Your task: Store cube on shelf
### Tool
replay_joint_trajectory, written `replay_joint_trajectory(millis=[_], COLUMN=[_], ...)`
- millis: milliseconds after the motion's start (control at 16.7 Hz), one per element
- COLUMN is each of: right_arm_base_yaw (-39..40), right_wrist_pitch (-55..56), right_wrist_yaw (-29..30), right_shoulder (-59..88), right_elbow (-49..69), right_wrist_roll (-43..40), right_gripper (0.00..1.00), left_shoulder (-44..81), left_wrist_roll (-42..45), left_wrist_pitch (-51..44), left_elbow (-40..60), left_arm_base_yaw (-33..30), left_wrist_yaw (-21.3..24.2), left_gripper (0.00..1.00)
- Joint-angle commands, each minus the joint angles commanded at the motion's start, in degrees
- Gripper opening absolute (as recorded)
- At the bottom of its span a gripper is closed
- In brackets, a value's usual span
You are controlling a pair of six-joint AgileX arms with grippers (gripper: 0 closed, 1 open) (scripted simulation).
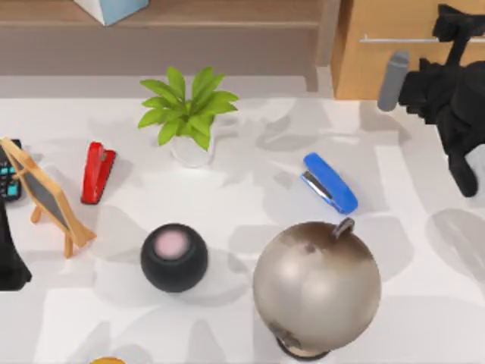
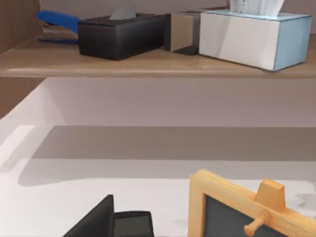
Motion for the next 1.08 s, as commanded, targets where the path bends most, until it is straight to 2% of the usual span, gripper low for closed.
replay_joint_trajectory(millis=[180, 960, 1080], right_arm_base_yaw=[0.0, 0.0, 0.0], right_wrist_pitch=[0.0, 0.0, 0.0], right_wrist_yaw=[0.0, 0.0, 0.0], right_shoulder=[0.0, 0.0, 0.0], right_elbow=[0.0, 0.0, 0.0], right_wrist_roll=[0.0, 0.0, 0.0], right_gripper=[1.00, 0.02, 0.00], left_shoulder=[0.0, 0.0, 0.0], left_wrist_roll=[0.0, 0.0, 0.0], left_wrist_pitch=[0.0, 0.0, 0.0], left_elbow=[0.0, 0.0, 0.0], left_arm_base_yaw=[0.0, 0.0, 0.0], left_wrist_yaw=[0.0, 0.0, 0.0], left_gripper=[1.00, 1.00, 1.00])
